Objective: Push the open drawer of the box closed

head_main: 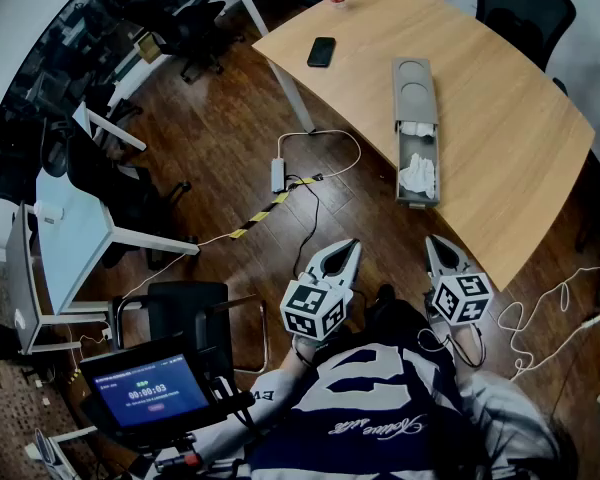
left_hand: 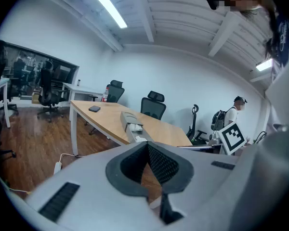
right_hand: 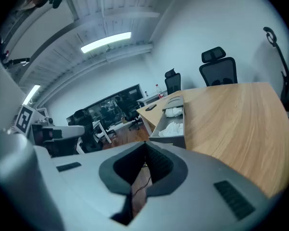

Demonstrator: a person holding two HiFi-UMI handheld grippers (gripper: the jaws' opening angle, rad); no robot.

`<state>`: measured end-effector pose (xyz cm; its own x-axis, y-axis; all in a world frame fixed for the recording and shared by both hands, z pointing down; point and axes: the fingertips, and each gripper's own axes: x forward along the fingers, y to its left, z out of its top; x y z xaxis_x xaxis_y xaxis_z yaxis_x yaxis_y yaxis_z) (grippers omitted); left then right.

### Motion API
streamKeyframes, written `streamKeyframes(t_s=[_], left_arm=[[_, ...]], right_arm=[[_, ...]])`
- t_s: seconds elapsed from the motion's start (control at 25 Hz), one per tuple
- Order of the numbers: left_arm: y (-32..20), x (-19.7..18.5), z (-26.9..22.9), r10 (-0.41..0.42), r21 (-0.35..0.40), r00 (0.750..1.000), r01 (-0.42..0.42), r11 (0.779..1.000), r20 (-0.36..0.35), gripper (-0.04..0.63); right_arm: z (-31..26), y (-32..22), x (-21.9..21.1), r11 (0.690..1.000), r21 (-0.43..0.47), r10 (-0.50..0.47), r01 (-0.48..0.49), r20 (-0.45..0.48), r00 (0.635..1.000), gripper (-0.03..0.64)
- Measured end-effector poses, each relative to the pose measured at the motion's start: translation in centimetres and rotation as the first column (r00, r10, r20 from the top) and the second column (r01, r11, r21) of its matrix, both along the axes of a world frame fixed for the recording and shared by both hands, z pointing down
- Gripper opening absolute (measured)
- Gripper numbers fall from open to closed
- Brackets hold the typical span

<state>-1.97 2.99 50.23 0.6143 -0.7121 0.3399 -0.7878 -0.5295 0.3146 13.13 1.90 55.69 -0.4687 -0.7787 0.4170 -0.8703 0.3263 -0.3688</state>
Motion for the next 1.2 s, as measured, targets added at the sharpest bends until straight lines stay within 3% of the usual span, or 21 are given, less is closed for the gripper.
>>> streamKeyframes(t_s=[0.56,0.96,1.2], left_arm=[[-4.1,2.1,0.8,-0.013,-0.034,0.998,0.015,0.999,0.059,-0.002],[-9.5,4.4,1.9,0.065,-0.049,0.996,-0.062,0.997,0.067,-0.002],[-15.3,4.7,2.7,0.132,-0.050,0.989,-0.129,0.990,0.060,-0.002]], right_arm=[[6.8,-6.6,2.5,0.992,-0.117,-0.043,0.038,-0.041,0.998,-0.011],[8.7,-9.6,3.2,0.984,-0.177,-0.042,0.034,-0.044,0.998,-0.006],[8.9,-13.1,3.4,0.984,-0.177,-0.007,-0.003,-0.059,0.998,-0.005]])
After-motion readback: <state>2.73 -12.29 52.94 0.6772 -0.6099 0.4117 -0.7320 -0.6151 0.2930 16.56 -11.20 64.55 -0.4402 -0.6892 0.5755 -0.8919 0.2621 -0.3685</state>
